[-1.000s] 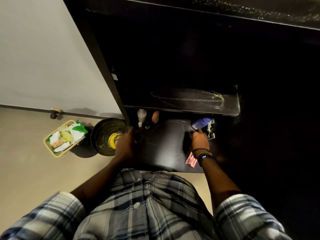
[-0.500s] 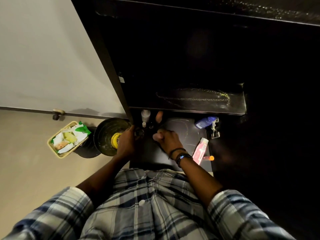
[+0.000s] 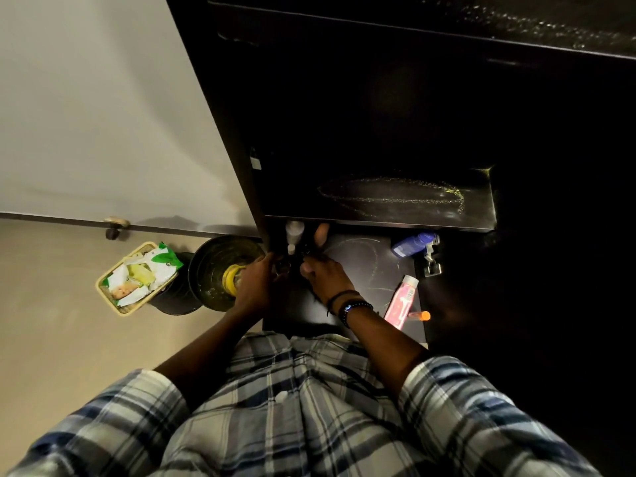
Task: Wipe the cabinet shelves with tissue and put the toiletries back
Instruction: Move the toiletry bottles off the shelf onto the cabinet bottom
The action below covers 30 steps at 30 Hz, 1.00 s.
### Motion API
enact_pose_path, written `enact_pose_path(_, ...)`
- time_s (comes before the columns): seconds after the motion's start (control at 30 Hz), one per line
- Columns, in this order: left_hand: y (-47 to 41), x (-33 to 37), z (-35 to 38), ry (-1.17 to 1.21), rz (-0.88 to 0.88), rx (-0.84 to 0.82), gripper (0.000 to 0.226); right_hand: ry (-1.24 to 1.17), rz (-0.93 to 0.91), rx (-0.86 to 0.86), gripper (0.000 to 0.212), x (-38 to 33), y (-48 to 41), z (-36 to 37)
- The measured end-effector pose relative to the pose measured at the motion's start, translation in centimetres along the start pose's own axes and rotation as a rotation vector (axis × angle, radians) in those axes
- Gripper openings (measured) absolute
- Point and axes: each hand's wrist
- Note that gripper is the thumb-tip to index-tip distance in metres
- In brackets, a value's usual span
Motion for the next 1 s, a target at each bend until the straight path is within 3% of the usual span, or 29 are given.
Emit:
enact_pose_path(0.17,0.5,0.5,0.1,-0.01,-0.005,0.028,0.04,-0.079,0.027,0.015,0.027,0.6,0.6,0.1)
enact_pose_path(0.23,1.0,1.0,0.1,-0.056,-0.004,0.042,0.049,-0.119,0.035,0.023,0.042,0.6,1.3,-0.1)
enact_pose_path(0.33,1.8,1.7,0.2,-0.127,0.005,0.07,0.061,-0.184,0.078,0.151,0.051,1.1,2.4,-0.8)
enact_pose_path(0.5,2.6,2.5,0.6,-0.215,0.164,0.12,0.064,0.165,0.216,0.374,0.033,4.1,5.8,-2.7)
enact_pose_path(0.67,3.2,3.6,2.1,-0.247,0.318,0.085,0.049,0.442,0.593,0.231,0.048,7.7,11.8,-4.2)
enact_pose_path(0.83,3.9,4.7,3.2,-0.268,0.389,0.079,0.053,0.365,0.599,0.14,0.034,10.0,14.9,-3.5)
enact_pose_path(1.0,3.6,5.2,4.4,-0.236,0.432,-0.13,0.021,0.31,0.566,0.137,0.026,10.4,15.0,-4.2)
Point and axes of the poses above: each hand's wrist, its own y-axis away from the middle knuckle, its own z-axis out of the palm, x = y × z, and after that the axes turned 8 degrees about -z, right-handed
